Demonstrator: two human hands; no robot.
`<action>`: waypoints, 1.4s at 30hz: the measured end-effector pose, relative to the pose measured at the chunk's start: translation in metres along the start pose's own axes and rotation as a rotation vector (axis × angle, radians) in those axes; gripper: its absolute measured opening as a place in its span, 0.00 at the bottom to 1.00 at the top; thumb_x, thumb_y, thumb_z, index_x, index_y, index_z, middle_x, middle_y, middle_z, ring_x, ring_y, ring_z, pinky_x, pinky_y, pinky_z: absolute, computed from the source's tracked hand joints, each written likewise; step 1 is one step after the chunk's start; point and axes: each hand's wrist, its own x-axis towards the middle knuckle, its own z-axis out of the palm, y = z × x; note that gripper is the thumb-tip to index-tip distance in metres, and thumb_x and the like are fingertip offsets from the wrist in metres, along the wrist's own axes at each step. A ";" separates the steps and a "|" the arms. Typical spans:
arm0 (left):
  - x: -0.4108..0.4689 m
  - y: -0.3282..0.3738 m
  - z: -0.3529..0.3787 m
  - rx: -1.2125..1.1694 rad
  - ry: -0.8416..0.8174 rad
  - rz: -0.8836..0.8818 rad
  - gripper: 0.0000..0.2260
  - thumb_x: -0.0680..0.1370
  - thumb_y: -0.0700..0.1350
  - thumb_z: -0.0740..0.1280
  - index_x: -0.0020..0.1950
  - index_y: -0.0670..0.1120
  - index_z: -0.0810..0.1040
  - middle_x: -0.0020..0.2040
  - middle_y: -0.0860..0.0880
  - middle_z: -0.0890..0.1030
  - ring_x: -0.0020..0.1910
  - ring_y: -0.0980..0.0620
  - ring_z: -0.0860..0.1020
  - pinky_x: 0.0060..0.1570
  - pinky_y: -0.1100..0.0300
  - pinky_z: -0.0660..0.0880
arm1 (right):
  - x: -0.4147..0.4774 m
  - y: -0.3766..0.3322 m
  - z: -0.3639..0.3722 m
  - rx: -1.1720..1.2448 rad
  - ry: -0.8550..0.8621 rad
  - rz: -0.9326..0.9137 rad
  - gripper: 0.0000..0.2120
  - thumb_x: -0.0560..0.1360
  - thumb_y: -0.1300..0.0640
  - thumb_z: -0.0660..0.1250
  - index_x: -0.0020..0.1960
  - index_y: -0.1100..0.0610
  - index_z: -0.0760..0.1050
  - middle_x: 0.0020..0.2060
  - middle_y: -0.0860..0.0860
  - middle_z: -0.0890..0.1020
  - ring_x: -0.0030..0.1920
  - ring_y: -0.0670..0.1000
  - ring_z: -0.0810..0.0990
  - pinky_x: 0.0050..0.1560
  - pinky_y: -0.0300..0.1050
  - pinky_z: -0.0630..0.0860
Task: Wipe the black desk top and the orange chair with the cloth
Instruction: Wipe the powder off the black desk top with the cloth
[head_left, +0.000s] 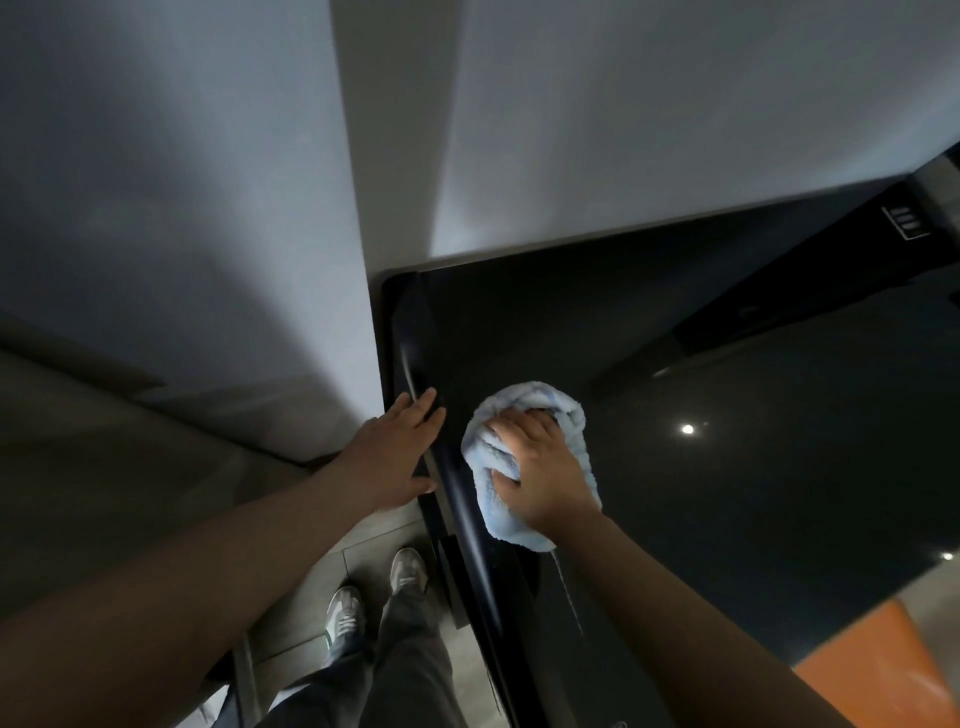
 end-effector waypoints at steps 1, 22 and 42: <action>-0.001 0.001 0.001 0.013 -0.006 0.018 0.40 0.77 0.55 0.66 0.79 0.48 0.43 0.79 0.48 0.37 0.78 0.46 0.42 0.76 0.52 0.53 | -0.005 -0.001 0.000 0.009 0.014 0.008 0.17 0.70 0.53 0.63 0.58 0.55 0.75 0.55 0.51 0.77 0.57 0.52 0.73 0.64 0.46 0.67; -0.047 0.045 0.057 0.092 -0.070 0.191 0.38 0.78 0.54 0.65 0.79 0.48 0.45 0.79 0.48 0.39 0.78 0.46 0.40 0.75 0.49 0.49 | -0.131 -0.018 0.005 0.069 0.019 0.199 0.19 0.73 0.54 0.64 0.63 0.53 0.73 0.62 0.52 0.77 0.66 0.52 0.70 0.71 0.39 0.53; -0.074 0.119 0.090 0.171 -0.057 -0.054 0.37 0.77 0.55 0.67 0.79 0.48 0.51 0.79 0.46 0.42 0.78 0.40 0.45 0.73 0.42 0.56 | -0.290 -0.012 0.020 0.077 0.089 0.260 0.20 0.71 0.56 0.68 0.63 0.53 0.74 0.62 0.51 0.77 0.64 0.51 0.71 0.68 0.43 0.62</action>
